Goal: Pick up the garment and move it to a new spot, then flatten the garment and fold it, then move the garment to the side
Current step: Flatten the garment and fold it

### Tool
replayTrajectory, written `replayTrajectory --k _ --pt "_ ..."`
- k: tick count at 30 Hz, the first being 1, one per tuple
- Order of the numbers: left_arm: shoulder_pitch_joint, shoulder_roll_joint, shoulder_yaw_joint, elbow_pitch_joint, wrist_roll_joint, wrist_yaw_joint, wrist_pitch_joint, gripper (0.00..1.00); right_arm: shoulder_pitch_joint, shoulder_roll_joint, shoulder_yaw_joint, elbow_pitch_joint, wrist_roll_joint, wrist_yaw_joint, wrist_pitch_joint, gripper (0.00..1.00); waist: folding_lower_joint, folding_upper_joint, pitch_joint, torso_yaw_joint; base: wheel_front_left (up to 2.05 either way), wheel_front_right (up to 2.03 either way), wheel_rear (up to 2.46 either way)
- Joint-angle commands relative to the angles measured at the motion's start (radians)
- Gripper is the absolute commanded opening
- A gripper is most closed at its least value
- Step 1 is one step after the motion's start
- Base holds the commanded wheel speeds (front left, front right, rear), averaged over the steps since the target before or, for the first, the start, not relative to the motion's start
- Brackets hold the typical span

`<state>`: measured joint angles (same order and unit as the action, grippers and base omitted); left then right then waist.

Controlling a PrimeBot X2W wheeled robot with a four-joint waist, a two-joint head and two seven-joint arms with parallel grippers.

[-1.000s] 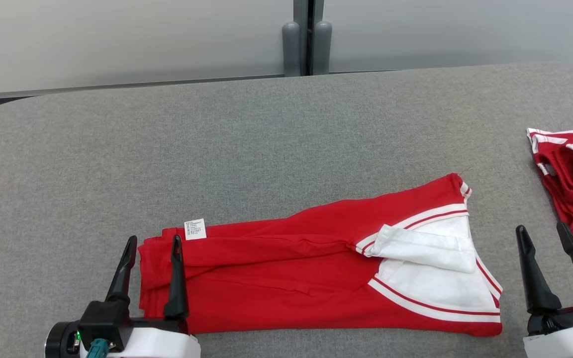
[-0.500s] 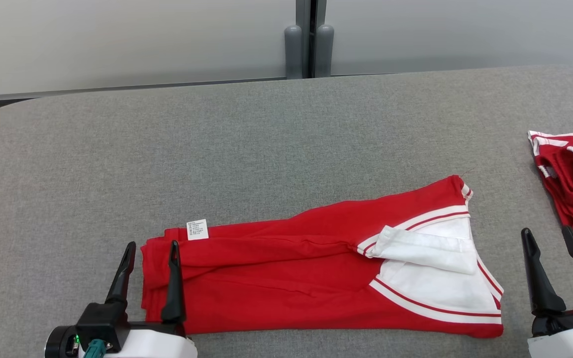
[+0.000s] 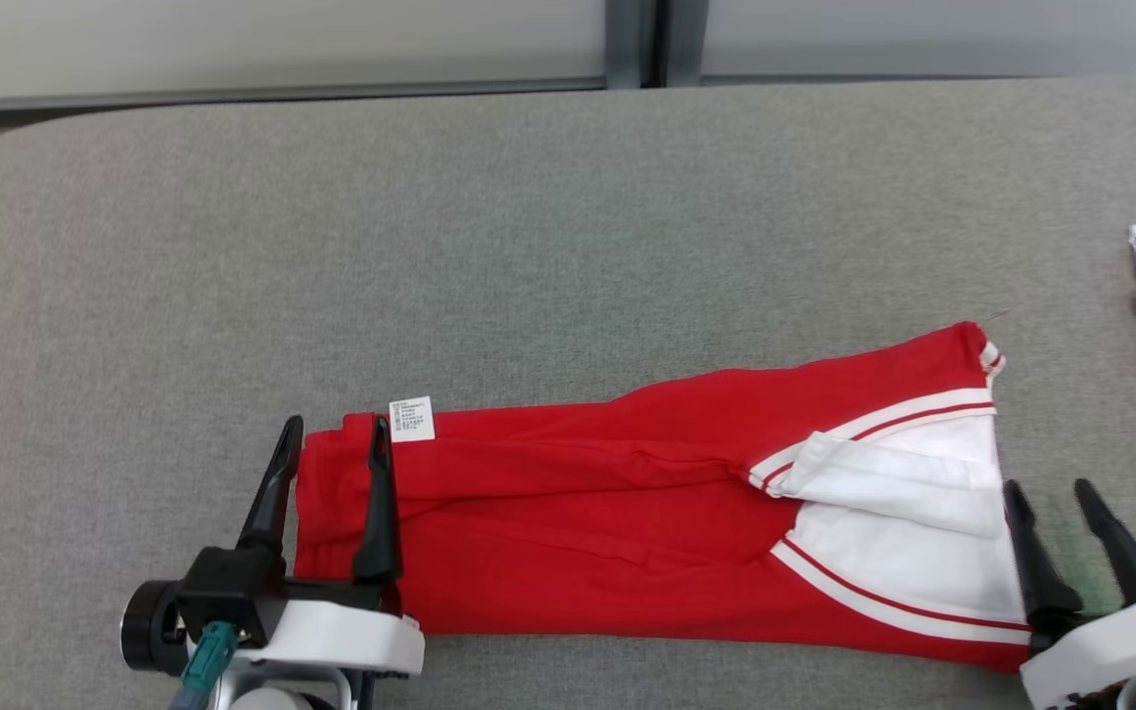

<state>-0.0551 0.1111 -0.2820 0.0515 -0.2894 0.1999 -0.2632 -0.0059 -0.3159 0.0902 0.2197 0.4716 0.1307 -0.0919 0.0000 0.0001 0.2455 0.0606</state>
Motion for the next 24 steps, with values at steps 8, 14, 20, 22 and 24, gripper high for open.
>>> replayTrajectory --k 8,14,20,22,24 --pt "-0.057 -0.032 0.024 -0.015 0.032 -0.023 -0.001 1.0 -0.076 -0.002 0.142 0.194 0.088 0.0 0.066 1.0 0.0 -0.0001 0.066 0.045 0.0 0.0 0.0" --pt "-0.052 -0.043 0.047 -0.022 0.044 -0.034 -0.001 1.0 -0.075 -0.013 0.212 0.217 0.154 0.0 0.086 0.0 0.0 -0.0001 0.07 0.04 0.0 0.0 0.0" --pt "-0.05 -0.047 0.066 -0.024 0.056 -0.041 -0.001 1.0 -0.065 -0.058 0.183 0.193 0.182 -0.002 0.028 0.0 0.0 -0.0001 0.065 0.021 0.0 0.0 0.0" --pt "-0.048 -0.05 0.072 -0.024 0.061 -0.044 -0.001 1.0 -0.065 -0.084 0.143 0.193 0.188 -0.005 -0.001 0.0 0.0 -0.0001 0.062 0.013 0.0 0.0 0.0" --pt "-0.043 -0.05 0.078 -0.023 0.062 -0.048 -0.001 1.0 -0.065 -0.103 0.106 0.198 0.188 -0.006 -0.02 0.0 0.0 -0.0001 0.056 0.007 0.0 0.0 0.0"
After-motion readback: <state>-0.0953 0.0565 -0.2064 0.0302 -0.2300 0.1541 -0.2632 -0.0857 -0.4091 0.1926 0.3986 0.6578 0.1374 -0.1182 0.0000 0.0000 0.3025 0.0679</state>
